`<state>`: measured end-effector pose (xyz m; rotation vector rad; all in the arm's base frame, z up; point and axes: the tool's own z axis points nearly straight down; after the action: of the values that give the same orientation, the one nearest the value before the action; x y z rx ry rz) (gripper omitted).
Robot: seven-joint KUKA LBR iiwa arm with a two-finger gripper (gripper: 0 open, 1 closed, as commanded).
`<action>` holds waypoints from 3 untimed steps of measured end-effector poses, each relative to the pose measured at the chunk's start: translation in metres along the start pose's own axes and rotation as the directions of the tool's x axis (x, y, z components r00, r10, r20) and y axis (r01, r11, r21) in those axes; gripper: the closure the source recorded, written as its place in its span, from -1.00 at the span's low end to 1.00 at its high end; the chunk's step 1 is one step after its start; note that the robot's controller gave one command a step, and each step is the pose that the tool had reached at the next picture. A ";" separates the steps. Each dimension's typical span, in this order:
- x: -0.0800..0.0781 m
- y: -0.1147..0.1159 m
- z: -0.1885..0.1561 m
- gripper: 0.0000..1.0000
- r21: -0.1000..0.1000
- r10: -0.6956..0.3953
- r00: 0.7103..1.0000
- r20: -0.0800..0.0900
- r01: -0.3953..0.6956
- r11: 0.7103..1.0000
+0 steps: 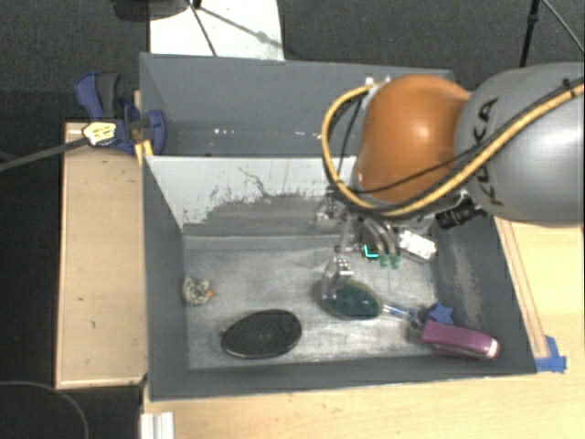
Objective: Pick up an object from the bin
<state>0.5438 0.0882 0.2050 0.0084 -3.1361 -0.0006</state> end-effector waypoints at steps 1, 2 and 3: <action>0.028 -0.046 0.094 -1.00 0.001 -0.046 0.999 -0.002 0.046 0.999; 0.025 -0.075 0.134 -1.00 -0.001 -0.057 0.998 0.014 0.057 0.998; 0.023 -0.074 0.131 1.00 -0.001 -0.054 0.998 0.021 0.054 0.999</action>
Offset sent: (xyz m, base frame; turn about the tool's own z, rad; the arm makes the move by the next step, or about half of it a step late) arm -0.0263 -0.0444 -0.0902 -0.0483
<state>0.5205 0.0141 0.0745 0.0938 -3.1554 -0.0030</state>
